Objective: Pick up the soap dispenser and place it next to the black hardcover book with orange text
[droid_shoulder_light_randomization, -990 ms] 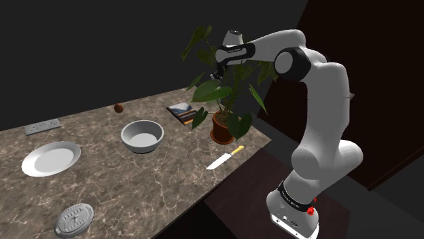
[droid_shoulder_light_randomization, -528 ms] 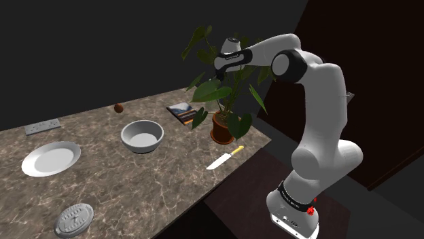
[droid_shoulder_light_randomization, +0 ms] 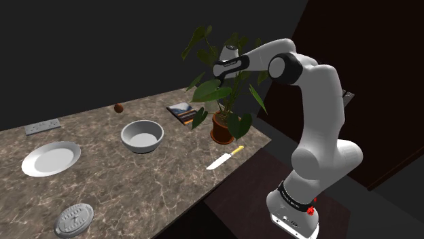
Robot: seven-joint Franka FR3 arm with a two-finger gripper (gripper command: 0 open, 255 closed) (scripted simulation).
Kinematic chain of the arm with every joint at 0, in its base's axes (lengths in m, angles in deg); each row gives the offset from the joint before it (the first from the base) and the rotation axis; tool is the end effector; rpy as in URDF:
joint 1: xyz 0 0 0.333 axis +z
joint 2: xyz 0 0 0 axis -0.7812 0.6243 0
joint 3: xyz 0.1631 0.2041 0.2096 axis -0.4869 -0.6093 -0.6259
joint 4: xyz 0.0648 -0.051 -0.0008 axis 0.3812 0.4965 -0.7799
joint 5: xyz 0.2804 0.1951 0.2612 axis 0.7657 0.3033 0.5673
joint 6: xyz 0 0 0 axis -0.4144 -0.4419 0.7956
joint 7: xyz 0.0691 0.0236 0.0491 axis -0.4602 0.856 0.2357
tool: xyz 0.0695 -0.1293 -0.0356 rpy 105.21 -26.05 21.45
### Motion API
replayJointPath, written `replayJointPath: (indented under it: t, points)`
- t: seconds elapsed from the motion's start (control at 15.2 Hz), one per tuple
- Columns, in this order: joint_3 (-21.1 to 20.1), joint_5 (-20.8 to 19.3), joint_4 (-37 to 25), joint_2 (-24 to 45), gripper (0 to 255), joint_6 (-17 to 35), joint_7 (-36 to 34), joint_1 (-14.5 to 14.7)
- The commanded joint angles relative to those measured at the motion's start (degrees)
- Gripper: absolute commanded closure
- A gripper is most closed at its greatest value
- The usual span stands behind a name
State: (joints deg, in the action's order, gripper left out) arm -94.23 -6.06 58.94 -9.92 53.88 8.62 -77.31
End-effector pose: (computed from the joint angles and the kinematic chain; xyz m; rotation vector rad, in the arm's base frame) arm 0.7472 -0.3045 0.2428 2.9493 0.0217 0.3897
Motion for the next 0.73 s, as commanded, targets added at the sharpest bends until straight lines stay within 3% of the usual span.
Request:
replayJointPath:
  t: [0.0,0.53,0.59,0.66]
  points:
    - [0.2,-0.2,0.2,1.1,255,1.4,-0.3,0.2]
    - [0.2,-0.2,0.2,1.1,255,1.4,-0.3,0.2]
    - [0.2,-0.2,0.2,1.1,0,1.4,-0.3,0.2]
    - [0.2,-0.2,0.2,1.1,0,1.4,-0.3,0.2]
